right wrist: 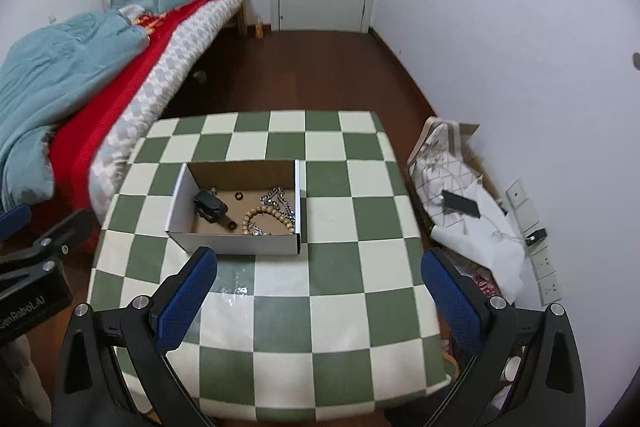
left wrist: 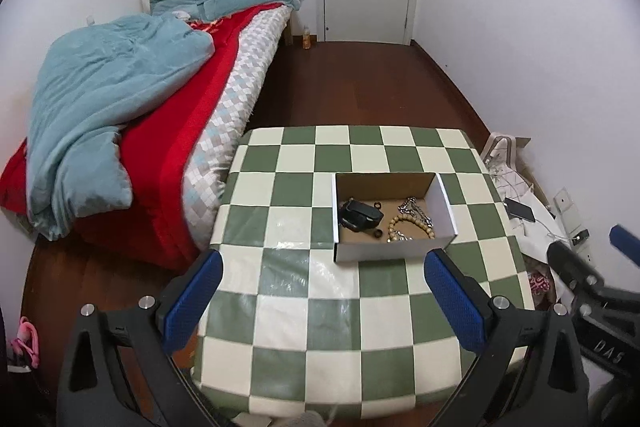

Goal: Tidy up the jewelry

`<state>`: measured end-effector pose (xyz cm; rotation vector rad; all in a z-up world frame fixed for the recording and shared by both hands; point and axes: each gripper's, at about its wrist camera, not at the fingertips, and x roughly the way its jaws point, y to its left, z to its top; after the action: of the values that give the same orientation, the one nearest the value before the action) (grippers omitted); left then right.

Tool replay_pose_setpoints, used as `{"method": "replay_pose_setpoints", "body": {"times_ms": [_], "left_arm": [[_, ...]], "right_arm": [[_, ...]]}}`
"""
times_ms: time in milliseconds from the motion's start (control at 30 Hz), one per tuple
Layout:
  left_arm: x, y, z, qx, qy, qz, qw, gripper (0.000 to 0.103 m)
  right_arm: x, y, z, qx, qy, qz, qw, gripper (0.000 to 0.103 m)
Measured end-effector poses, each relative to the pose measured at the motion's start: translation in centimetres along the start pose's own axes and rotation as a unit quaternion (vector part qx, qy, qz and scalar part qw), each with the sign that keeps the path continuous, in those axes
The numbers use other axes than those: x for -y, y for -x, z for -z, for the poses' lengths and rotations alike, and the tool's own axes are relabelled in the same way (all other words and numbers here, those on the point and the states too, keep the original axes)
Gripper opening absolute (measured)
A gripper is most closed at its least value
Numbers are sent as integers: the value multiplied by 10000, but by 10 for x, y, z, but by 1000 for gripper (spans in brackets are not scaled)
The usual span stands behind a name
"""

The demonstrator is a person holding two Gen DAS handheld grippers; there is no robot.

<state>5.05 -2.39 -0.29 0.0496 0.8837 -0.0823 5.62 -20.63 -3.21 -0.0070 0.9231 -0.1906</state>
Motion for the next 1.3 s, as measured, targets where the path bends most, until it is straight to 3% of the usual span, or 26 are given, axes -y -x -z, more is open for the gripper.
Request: {"method": "replay_pose_setpoints", "body": {"times_ms": [300,567,967,1300], "left_arm": [[-2,65,13,320,38,31,9995,103],[-1,97,27,289,32,182,9994,103],[-2,119,34,293,88,188,9994,103],[-4,114,1,513,206,-27,9985,103]], "right_arm": [[12,86,16,472,-51,44,9989,103],[17,138,39,614,-89,-51,9981,103],[20,176,57,600,-62,-217,9979,103],[27,174,31,686,-129,-111,9975,103]]}}
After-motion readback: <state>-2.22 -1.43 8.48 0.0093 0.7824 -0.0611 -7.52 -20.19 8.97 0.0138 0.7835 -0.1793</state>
